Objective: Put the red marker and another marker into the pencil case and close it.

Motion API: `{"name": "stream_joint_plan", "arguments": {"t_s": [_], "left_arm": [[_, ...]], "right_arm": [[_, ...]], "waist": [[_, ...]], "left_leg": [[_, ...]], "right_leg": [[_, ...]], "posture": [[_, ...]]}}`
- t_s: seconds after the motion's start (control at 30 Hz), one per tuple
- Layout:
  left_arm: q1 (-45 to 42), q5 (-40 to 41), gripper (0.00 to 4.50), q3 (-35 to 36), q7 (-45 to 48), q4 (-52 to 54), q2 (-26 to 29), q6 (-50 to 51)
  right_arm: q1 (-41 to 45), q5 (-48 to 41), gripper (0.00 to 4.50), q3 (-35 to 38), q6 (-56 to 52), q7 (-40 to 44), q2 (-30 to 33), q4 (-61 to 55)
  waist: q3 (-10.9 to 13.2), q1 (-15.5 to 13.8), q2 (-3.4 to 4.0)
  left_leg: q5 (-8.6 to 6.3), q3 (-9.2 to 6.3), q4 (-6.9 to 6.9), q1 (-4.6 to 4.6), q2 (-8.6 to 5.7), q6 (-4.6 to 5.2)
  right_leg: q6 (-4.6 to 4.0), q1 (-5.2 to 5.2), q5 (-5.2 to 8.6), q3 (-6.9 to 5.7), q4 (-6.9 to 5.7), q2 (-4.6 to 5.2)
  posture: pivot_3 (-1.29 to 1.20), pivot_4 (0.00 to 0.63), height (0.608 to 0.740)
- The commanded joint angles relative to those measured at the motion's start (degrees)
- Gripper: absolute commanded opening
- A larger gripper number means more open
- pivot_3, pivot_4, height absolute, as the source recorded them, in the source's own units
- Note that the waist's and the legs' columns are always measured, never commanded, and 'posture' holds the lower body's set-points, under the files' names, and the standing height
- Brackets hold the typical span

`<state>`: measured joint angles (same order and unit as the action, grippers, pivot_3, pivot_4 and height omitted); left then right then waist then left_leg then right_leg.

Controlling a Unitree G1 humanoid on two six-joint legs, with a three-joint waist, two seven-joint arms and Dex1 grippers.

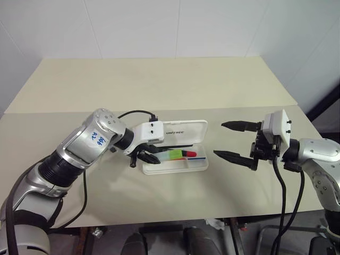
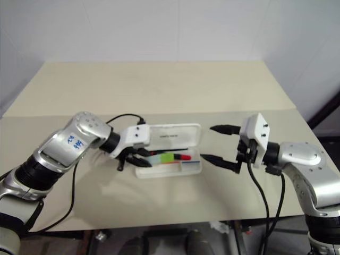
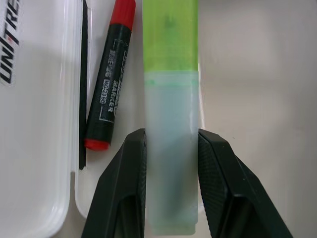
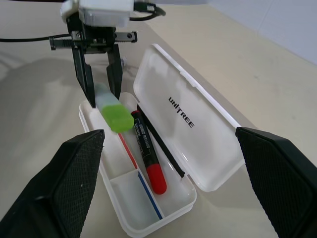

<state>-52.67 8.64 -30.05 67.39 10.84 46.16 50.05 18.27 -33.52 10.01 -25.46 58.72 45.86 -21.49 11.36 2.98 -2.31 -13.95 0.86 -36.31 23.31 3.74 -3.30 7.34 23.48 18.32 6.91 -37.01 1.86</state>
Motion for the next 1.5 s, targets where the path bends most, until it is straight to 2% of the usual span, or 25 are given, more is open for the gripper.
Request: {"name": "stream_joint_plan", "arguments": {"t_s": [0.03, 0.37, 1.03, 1.37, 1.4, 1.5], "left_arm": [[-1.8, -1.5, 1.06, 0.2, 0.3, -0.4, -0.6, -1.5], [-2.2, -3.8, 1.06, -1.1, 1.3, -1.9, -3.3, -2.9], [-1.4, -7.8, 1.06, -3.7, 2.2, -5.9, -5.9, -6.6], [-2.0, -7.2, 4.32, -2.3, 2.4, -6.6, -9.1, -6.4], [-2.1, -6.8, 4.46, -2.1, 2.7, -6.1, -9.2, -6.1], [-2.1, -5.7, 4.46, -1.3, 3.4, -4.5, -9.2, -4.8]], "right_arm": [[-0.8, -1.4, 4.50, 3.0, -0.3, -1.5, 0.8, -2.7], [-6.1, -5.1, 4.50, 6.4, -1.4, 1.2, 3.5, -6.1], [-6.2, -5.0, 4.50, 6.6, -0.9, -3.1, 2.6, -7.4], [-5.7, -4.6, 4.50, 5.4, -0.3, -4.1, 1.7, -7.2], [-5.5, -4.5, 4.50, 5.2, -0.3, -4.1, 1.5, -7.0], [-5.0, -4.3, 4.50, 4.5, 0.1, -4.0, 1.1, -6.4]], "waist": [[0.0, -0.1, 0.00], [0.0, -1.2, 0.00], [0.0, -1.3, 0.00], [0.0, -1.4, 0.00], [0.0, -1.4, 0.00], [0.0, -1.2, 0.00]], "left_leg": [[0.00, 0.00, 0.00, 0.00, 0.00, 0.00], [0.00, -0.01, -0.05, 0.00, 0.00, 0.00], [0.00, -0.04, -0.16, 0.00, 0.00, 0.00], [0.00, -0.05, -0.22, -0.01, 0.00, 0.00], [0.00, -0.05, -0.22, -0.01, 0.00, 0.00], [0.00, -0.05, -0.22, -0.01, 0.00, 0.00]], "right_leg": [[0.00, 0.00, 0.00, 0.00, 0.00, 0.00], [0.00, -0.02, 0.00, 0.00, -0.01, -0.02], [0.03, -0.07, -0.02, 0.01, -0.05, -0.02], [0.04, -0.11, -0.02, 0.01, -0.07, -0.03], [0.04, -0.11, -0.02, 0.00, -0.07, -0.03], [0.04, -0.10, -0.02, 0.01, -0.07, -0.04]], "posture": [[0.00, 0.150, 0.740], [0.00, 0.150, 0.740], [0.00, 0.150, 0.740], [0.00, 0.150, 0.740], [0.00, 0.150, 0.740], [0.00, 0.150, 0.740]]}}
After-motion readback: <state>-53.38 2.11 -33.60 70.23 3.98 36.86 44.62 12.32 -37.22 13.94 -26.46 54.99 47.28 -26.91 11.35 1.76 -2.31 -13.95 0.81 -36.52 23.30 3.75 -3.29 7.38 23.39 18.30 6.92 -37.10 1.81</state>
